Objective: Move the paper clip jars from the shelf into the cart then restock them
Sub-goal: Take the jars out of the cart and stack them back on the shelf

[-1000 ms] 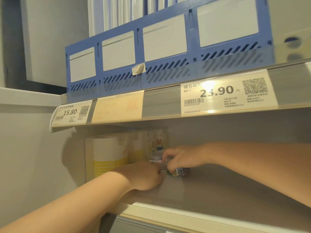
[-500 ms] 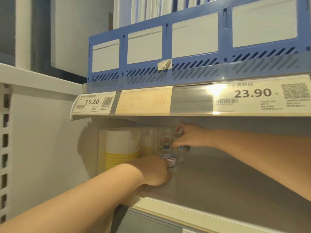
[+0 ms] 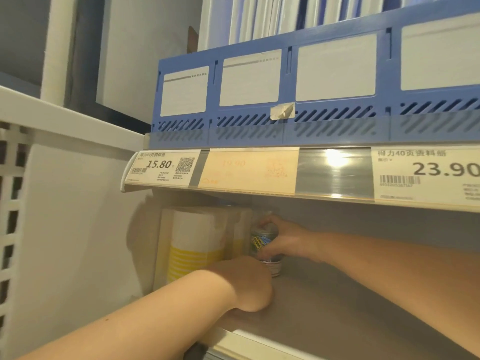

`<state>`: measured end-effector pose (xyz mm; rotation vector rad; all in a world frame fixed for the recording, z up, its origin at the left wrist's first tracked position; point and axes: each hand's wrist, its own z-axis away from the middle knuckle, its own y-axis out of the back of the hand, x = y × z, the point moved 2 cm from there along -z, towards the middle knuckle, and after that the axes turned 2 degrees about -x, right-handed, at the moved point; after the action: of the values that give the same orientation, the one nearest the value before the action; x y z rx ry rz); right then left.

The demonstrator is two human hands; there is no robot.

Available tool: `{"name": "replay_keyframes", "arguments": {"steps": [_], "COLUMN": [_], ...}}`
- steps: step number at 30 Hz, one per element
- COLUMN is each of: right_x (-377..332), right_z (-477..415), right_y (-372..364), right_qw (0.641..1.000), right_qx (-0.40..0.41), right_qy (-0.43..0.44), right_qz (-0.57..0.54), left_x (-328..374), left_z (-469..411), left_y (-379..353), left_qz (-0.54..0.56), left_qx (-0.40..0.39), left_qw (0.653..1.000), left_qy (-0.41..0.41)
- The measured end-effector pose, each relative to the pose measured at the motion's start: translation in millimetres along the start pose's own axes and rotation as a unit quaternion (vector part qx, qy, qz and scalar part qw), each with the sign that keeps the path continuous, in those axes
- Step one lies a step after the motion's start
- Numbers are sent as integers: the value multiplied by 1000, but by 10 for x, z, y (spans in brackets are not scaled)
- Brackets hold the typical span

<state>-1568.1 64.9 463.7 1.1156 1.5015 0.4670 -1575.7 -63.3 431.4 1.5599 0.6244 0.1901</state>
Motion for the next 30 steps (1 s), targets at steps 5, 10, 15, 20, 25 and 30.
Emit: {"name": "replay_keyframes", "arguments": {"steps": [5, 10, 15, 20, 25, 30], "right_x": [-3, 21, 50, 60, 97, 89], "right_z": [70, 86, 80, 57, 46, 73], "right_y": [7, -26, -63, -69, -72, -95], "right_qw": [1000, 1000, 998, 998, 996, 995], "right_qx": [3, 10, 20, 5, 3, 6], "right_qy": [11, 6, 3, 3, -6, -15], "right_qz": [6, -21, -53, -68, -92, -94], "left_x": [-2, -17, -28, -32, -45, -54], "left_z": [19, 32, 29, 44, 41, 24], "left_y": [15, 9, 24, 28, 21, 15], "left_qz": [4, 17, 26, 44, 56, 61], "left_qx": [5, 20, 42, 43, 46, 46], "left_qw": [1000, 1000, 999, 998, 997, 997], "left_qy": [-4, 5, 4, 12, 18, 16]}}
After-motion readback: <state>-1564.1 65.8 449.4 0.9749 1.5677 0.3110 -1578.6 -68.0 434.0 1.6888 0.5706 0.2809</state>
